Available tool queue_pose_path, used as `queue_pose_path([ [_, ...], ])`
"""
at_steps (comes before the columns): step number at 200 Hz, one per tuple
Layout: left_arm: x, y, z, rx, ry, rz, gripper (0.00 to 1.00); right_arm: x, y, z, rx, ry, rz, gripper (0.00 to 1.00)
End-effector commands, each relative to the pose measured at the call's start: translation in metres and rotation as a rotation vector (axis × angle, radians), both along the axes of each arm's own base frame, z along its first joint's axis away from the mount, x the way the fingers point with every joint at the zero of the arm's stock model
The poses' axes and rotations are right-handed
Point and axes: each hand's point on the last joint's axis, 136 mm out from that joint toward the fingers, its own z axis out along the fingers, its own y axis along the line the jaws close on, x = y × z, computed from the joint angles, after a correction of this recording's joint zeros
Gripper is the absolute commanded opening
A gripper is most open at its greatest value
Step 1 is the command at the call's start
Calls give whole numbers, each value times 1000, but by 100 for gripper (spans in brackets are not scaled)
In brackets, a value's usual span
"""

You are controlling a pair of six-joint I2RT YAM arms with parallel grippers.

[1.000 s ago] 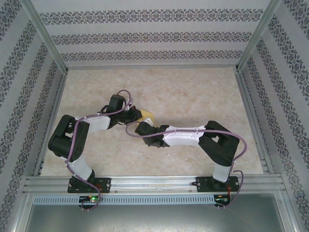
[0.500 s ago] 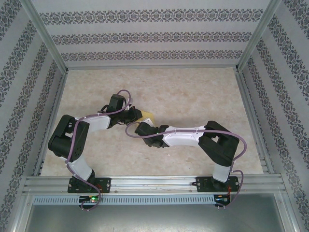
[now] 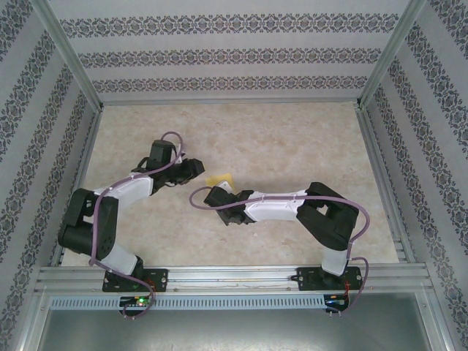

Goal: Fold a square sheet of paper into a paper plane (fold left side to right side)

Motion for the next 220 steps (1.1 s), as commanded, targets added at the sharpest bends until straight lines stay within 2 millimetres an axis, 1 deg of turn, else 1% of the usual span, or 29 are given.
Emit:
queue_pose_path([
  [1, -16, 12, -3, 33, 23, -37, 36, -3, 3, 12, 103, 52, -10, 0],
  [13, -20, 12, -3, 43, 27, -61, 36, -5, 6, 13, 165, 103, 0, 0],
  [36, -27, 5, -3, 15, 37, -106, 36, -11, 12, 14, 296, 216, 15, 0],
  [63, -36, -6, -9, -2, 45, -157, 38, -17, 18, 19, 446, 312, 22, 0],
  [88, -46, -16, -16, 0, 64, -189, 40, -18, 20, 18, 527, 377, 18, 0],
  [147, -67, -32, -36, 25, 127, -222, 42, -16, 17, 11, 595, 437, -7, 0],
  [179, -66, -47, -46, 30, 141, -230, 42, -16, 15, 7, 601, 446, -15, 0],
  [220, -59, -61, -55, 35, 154, -242, 42, -17, 12, 3, 604, 449, -25, 0],
])
